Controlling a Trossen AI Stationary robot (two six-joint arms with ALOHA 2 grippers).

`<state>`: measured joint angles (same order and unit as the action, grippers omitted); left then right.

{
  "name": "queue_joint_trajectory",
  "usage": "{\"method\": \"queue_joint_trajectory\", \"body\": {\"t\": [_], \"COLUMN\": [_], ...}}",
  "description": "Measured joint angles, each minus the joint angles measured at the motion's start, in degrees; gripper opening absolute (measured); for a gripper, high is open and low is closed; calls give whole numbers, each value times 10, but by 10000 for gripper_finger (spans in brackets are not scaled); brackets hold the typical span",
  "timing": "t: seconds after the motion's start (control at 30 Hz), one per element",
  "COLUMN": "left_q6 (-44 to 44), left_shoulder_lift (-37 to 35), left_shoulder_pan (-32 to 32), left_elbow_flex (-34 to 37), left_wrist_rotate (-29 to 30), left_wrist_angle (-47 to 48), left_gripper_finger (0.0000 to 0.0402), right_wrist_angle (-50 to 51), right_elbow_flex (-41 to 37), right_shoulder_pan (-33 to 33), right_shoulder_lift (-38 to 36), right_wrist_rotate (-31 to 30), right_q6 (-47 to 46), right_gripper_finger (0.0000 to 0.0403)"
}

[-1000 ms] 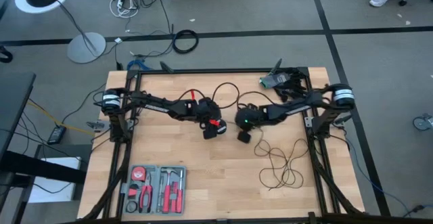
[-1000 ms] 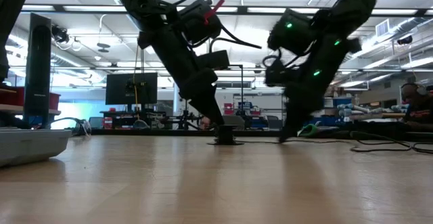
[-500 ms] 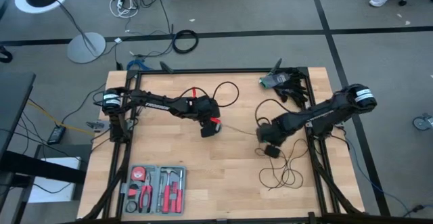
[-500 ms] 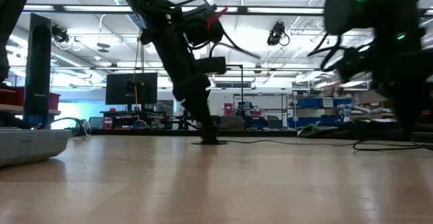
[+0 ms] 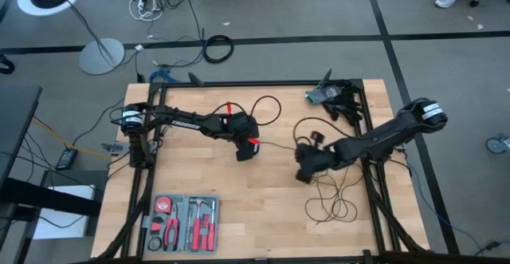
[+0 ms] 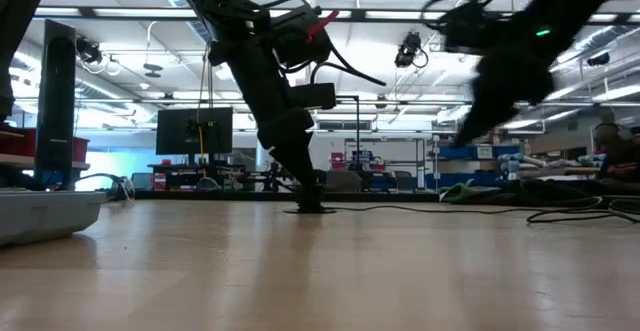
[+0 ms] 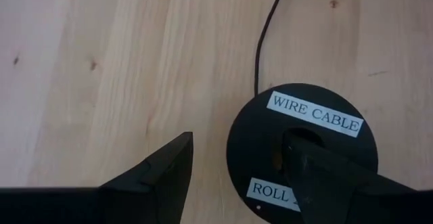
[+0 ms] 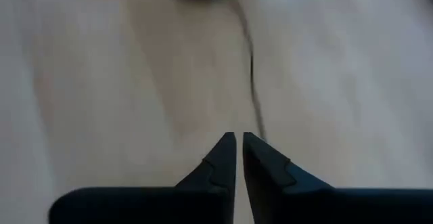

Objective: Coil cords
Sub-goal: Uncoil the black wire from the spool

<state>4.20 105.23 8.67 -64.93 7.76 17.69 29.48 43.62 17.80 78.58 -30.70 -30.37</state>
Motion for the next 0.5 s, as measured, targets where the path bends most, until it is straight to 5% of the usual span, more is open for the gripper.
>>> {"method": "queue_joint_trajectory", "body": {"t": [0.1,0.27,0.5], "left_q6": [0,0,-3], "left_shoulder_lift": [0,0,-1], "left_shoulder_pan": [0,0,-1], "left_elbow_flex": [0,0,0], "left_wrist_rotate": [-1,-2,-2], "left_wrist_angle": [-1,-1,0], "left_gripper_finger": [229,229,229], "right_wrist_angle": [-120,-299,-434], "right_elbow_flex": [0,0,1], "right_shoulder_pan": [-43,-127,-228], "right_shoulder_lift": [37,124,230], "right_wrist_rotate": [-3,90,160], "right_q6": [97,238,290], "right_gripper_finger": [39,74,114]}}
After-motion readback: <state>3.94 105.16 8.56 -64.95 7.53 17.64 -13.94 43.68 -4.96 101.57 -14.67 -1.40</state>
